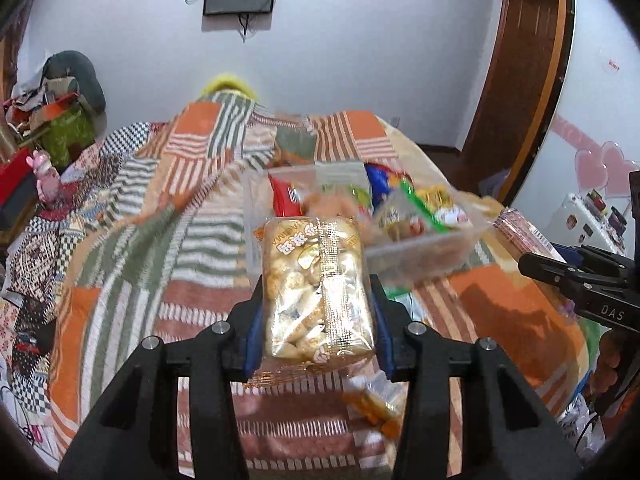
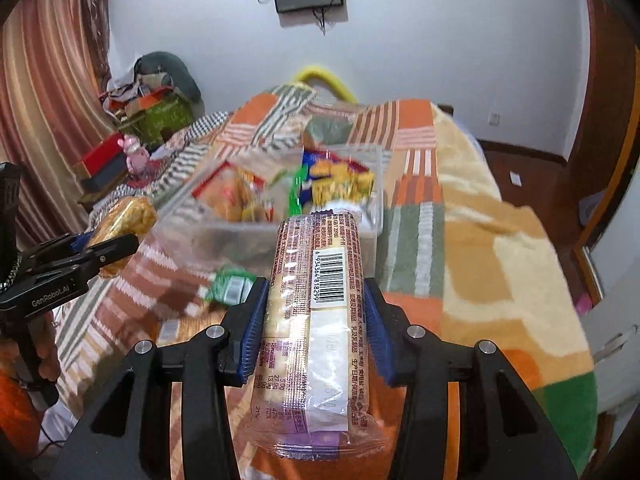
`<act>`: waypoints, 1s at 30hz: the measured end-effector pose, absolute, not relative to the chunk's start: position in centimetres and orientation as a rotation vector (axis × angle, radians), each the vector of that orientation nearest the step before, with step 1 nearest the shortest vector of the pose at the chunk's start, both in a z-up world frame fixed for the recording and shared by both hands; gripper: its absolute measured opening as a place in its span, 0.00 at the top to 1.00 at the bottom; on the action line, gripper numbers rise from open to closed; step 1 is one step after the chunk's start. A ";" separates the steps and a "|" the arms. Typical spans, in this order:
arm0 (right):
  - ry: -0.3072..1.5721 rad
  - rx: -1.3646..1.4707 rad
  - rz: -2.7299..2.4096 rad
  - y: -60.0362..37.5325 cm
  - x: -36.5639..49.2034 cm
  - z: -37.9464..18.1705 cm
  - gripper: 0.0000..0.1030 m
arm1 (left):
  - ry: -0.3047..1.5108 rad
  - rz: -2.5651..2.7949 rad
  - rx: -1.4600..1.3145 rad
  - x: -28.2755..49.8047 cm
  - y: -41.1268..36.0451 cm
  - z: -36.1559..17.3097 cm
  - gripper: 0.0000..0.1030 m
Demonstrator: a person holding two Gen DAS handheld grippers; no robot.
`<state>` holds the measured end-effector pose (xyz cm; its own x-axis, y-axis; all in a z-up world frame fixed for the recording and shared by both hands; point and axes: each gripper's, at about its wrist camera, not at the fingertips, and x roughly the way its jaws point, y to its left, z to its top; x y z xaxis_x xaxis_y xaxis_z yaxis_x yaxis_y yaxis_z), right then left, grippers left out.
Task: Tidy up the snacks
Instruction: 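Place the puffed snack bag into the box with the left tool while the right places the biscuit roll in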
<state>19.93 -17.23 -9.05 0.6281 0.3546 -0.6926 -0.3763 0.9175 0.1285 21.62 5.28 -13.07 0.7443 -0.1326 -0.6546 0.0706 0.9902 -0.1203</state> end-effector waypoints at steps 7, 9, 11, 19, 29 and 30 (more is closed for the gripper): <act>0.730 -0.018 0.429 -15.7 21.9 -7.8 0.59 | 0.715 -0.083 -0.101 24.0 6.2 -13.0 0.57; 0.721 -0.011 0.433 -15.1 22.5 -7.7 0.59 | 0.718 -0.082 -0.110 24.9 6.5 -13.3 0.57; 0.719 -0.003 0.444 -14.5 23.3 -7.7 0.59 | 0.719 -0.079 -0.114 25.7 6.6 -13.5 0.57; 0.740 0.010 0.461 -11.7 26.9 -8.6 0.59 | 0.728 -0.064 -0.124 29.3 7.0 -14.4 0.57; 0.791 -0.036 0.472 -8.5 29.8 -10.2 0.59 | 0.752 -0.073 -0.131 32.1 7.0 -15.3 0.57; 0.797 -0.037 0.472 -8.4 29.9 -10.4 0.59 | 0.753 -0.069 -0.129 32.2 7.0 -15.5 0.57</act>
